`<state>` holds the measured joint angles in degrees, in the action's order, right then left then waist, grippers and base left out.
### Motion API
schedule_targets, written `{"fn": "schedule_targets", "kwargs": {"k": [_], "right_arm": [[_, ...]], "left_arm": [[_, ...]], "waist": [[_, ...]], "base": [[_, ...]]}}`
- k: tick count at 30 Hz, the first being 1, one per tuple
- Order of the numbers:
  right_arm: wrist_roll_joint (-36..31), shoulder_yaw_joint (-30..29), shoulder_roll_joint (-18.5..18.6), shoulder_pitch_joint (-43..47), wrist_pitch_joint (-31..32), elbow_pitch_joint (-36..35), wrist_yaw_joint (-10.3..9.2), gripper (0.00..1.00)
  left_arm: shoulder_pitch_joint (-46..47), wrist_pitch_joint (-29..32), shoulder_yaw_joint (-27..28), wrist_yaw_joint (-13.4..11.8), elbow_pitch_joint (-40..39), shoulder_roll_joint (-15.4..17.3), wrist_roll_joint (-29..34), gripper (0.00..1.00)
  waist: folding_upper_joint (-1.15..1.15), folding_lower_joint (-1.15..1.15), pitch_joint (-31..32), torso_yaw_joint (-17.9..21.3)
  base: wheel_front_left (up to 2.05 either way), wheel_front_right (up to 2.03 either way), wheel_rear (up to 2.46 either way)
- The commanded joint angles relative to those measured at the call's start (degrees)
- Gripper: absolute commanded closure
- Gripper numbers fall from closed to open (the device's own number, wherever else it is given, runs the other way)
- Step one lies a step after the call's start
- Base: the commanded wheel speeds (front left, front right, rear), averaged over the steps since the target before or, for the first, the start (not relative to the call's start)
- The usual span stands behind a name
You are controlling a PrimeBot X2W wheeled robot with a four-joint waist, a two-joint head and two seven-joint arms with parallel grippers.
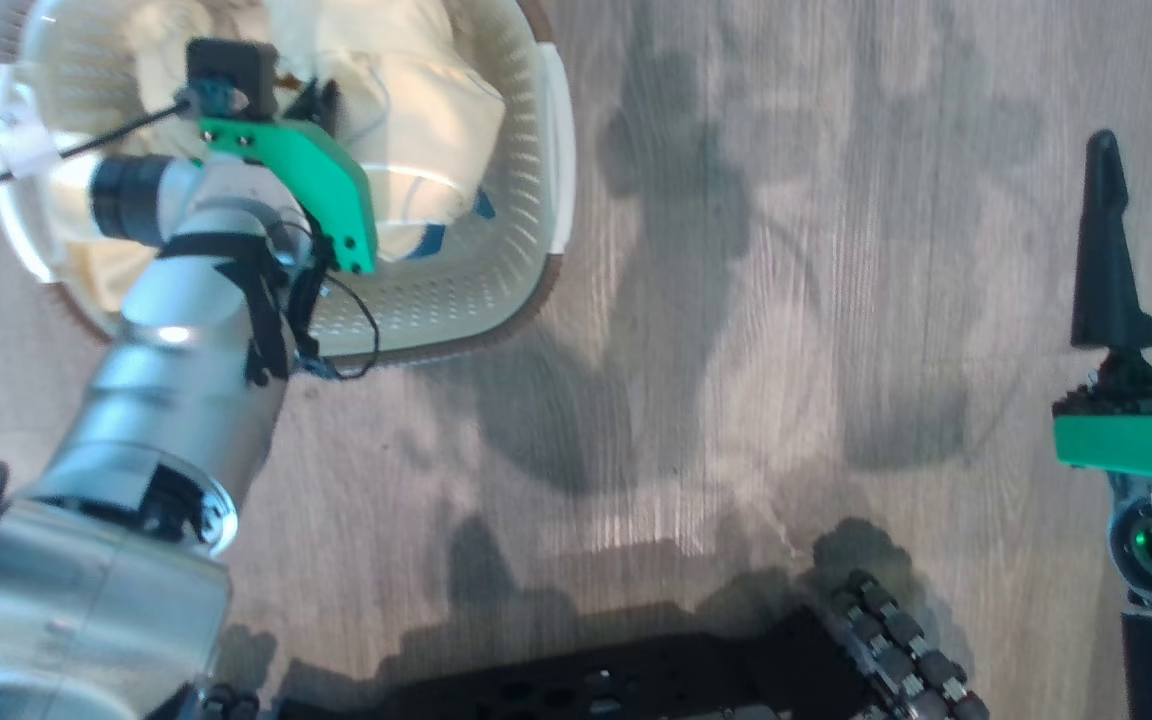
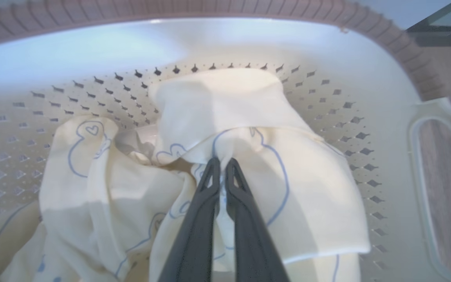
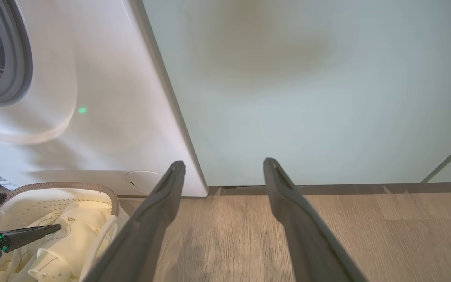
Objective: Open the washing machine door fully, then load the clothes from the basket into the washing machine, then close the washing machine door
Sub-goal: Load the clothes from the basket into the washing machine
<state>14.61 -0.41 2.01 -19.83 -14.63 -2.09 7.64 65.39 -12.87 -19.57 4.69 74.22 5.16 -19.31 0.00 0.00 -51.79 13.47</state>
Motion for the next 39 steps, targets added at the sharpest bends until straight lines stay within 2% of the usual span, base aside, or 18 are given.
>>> {"fn": "schedule_targets", "kwargs": {"k": [1,7,19,39], "right_arm": [[-0.59,-0.03,0.87,2.82,-0.37,-1.37,-0.15,0.00],[-1.94,-1.45,0.87,4.30,-0.37,-0.92,-0.15,0.00],[-4.26,-3.32,0.87,7.52,-0.37,0.93,-0.15,0.00],[-7.23,-4.30,1.98,16.93,0.32,5.32,-0.15,0.00]], "left_arm": [[-2.62,-1.25,0.64,0.10,-1.43,0.92,-0.43,1.00],[-5.14,-2.06,0.69,-0.57,-4.70,0.48,-0.51,1.00],[-14.89,-2.12,3.31,-3.43,-19.70,2.01,0.55,1.00],[-36.95,-2.12,8.56,-5.93,-41.08,5.23,2.22,1.00]], "waist": [[0.00,0.00,2.54,-1.86],[0.00,0.00,6.88,-3.89],[0.00,0.00,15.75,-6.95],[0.00,0.00,37.36,-12.18]], "base": [[0.00,0.00,0.00],[0.00,0.00,0.00],[0.00,0.00,0.00],[0.00,0.00,0.00]]}}
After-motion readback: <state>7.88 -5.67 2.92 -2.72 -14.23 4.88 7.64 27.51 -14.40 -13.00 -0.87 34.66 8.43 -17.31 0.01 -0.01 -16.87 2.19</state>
